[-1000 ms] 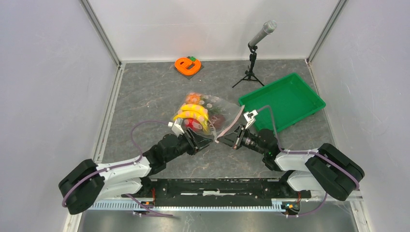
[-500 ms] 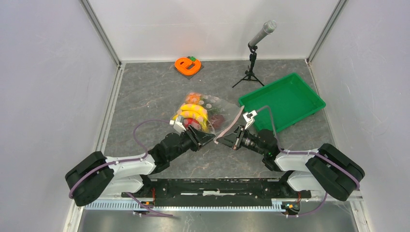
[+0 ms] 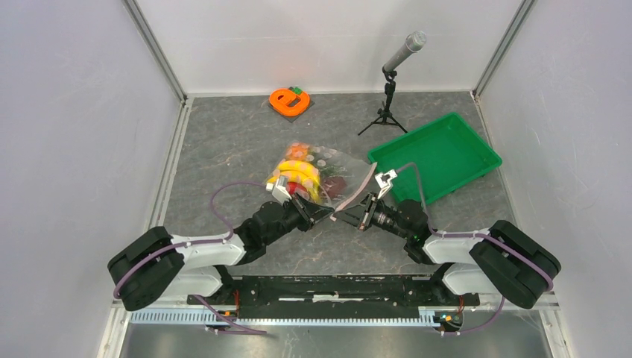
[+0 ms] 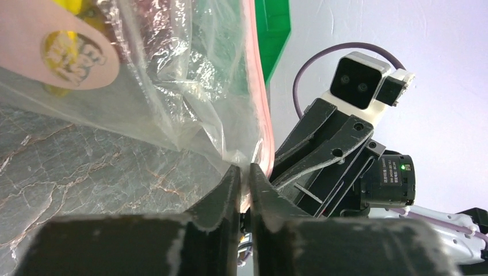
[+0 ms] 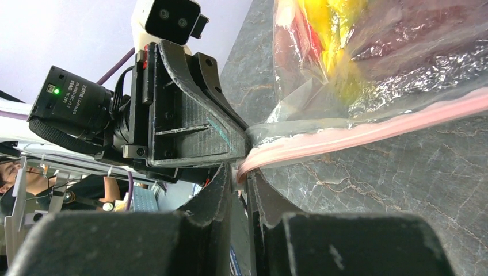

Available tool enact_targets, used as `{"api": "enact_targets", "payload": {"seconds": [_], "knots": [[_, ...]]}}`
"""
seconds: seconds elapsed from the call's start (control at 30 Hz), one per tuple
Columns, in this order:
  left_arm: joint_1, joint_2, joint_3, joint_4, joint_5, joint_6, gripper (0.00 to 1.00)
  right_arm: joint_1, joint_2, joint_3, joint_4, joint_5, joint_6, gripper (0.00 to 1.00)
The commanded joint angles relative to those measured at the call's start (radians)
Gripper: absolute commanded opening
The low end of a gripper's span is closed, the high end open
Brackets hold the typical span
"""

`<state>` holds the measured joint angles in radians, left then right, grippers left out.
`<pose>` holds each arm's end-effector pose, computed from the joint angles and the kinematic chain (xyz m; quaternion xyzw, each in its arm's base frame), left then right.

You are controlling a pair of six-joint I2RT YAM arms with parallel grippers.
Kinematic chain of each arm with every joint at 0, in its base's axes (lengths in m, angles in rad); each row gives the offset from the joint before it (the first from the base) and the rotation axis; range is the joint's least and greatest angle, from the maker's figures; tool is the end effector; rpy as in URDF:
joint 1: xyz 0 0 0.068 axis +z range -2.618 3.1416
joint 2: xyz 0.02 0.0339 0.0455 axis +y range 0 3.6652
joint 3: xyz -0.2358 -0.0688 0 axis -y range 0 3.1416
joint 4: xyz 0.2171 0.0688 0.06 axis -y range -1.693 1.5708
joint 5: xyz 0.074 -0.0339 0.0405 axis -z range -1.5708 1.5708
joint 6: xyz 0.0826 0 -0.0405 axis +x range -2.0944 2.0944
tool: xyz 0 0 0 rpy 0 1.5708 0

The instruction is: Open the zip-top bag and remove the fake food

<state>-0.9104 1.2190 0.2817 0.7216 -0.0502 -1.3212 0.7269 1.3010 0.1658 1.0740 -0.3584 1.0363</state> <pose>0.1680 -0.2095 0.1619 -0.1743 0.7593 -0.5543 0.2930 0.1707 0.1906 0.1600 -0.0102 0.7270 0.6029 0.3285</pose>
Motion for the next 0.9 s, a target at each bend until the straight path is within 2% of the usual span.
{"api": "enact_targets", "payload": {"seconds": [0.0, 0.07, 0.3, 0.5, 0.77, 0.87], "knots": [[-0.004, -0.006, 0.019, 0.062, 0.006, -0.015, 0.08, 0.007, -0.005, 0.009, 0.072, -0.002, 0.006, 0.0], [-0.004, -0.024, 0.01, 0.041, 0.001, -0.016, 0.02, 0.006, -0.007, 0.005, 0.069, 0.004, 0.006, 0.0], [-0.003, -0.149, -0.022, -0.1, 0.001, 0.005, 0.02, -0.002, -0.049, -0.006, -0.001, 0.052, -0.007, 0.0], [-0.004, -0.275, -0.006, -0.343, 0.04, 0.071, 0.02, -0.02, -0.092, -0.027, -0.043, 0.084, -0.008, 0.0], [-0.004, -0.434, -0.016, -0.566, 0.044, 0.11, 0.02, -0.033, -0.121, -0.027, -0.078, 0.098, -0.016, 0.0], [-0.004, -0.481, -0.024, -0.576, 0.04, 0.112, 0.04, -0.033, -0.124, -0.023, -0.078, 0.09, -0.017, 0.0]]}}
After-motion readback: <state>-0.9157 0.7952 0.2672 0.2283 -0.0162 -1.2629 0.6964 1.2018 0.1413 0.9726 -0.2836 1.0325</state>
